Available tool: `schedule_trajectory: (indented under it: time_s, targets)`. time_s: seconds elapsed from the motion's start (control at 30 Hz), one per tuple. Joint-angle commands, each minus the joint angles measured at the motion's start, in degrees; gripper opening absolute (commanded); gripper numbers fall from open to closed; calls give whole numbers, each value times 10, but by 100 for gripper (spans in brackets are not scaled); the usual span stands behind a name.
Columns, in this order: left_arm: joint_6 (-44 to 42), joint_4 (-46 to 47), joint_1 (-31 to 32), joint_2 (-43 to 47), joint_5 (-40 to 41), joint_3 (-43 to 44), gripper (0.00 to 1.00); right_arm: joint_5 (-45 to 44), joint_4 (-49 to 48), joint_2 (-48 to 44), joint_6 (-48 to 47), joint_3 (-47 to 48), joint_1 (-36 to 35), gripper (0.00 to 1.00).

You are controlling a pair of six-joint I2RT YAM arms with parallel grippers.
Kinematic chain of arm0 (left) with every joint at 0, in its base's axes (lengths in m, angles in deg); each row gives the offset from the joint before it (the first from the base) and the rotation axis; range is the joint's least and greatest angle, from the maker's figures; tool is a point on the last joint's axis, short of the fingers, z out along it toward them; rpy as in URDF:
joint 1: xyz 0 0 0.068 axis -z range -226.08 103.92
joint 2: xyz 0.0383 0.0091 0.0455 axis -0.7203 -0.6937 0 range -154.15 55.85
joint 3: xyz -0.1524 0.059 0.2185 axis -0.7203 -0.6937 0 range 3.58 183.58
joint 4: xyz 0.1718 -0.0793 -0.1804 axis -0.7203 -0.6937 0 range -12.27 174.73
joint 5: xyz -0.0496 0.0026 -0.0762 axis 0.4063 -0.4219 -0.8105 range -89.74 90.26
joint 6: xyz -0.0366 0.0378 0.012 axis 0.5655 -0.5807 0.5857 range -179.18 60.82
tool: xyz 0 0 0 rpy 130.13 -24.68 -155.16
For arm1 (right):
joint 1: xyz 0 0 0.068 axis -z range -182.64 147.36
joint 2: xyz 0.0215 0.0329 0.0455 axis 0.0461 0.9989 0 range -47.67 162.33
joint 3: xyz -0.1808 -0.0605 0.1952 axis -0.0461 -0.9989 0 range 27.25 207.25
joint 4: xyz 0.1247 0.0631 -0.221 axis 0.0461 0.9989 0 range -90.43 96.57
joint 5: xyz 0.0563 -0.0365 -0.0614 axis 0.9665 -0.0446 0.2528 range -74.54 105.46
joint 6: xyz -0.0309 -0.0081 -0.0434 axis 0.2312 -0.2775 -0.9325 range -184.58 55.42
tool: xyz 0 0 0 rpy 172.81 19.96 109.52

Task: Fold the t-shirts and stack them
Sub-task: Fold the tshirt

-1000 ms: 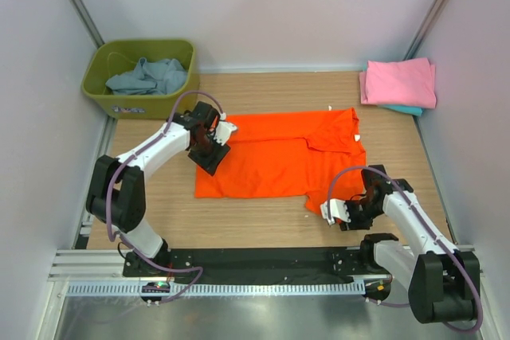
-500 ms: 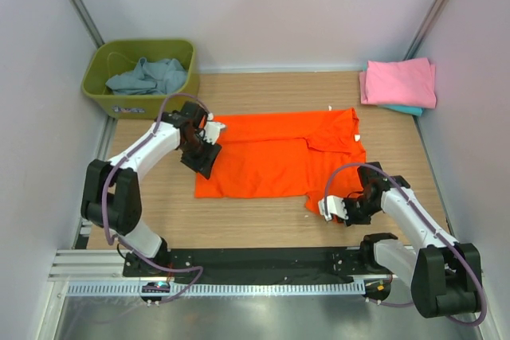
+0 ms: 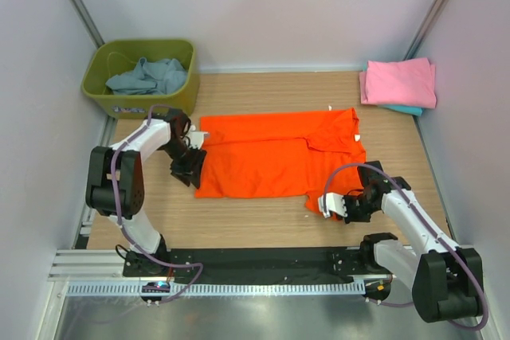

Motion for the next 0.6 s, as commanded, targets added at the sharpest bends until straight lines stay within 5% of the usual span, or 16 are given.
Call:
schedule_trajectory:
  time_s: [0.0,0.57]
  targets:
    - [-22,-34,-4,-14,-33,12,43,-4,-13,-8,24,19,-9,1]
    - [-43,-50,-6,-106,-46,34,40,-25,-36,-12,74,21,-42,2]
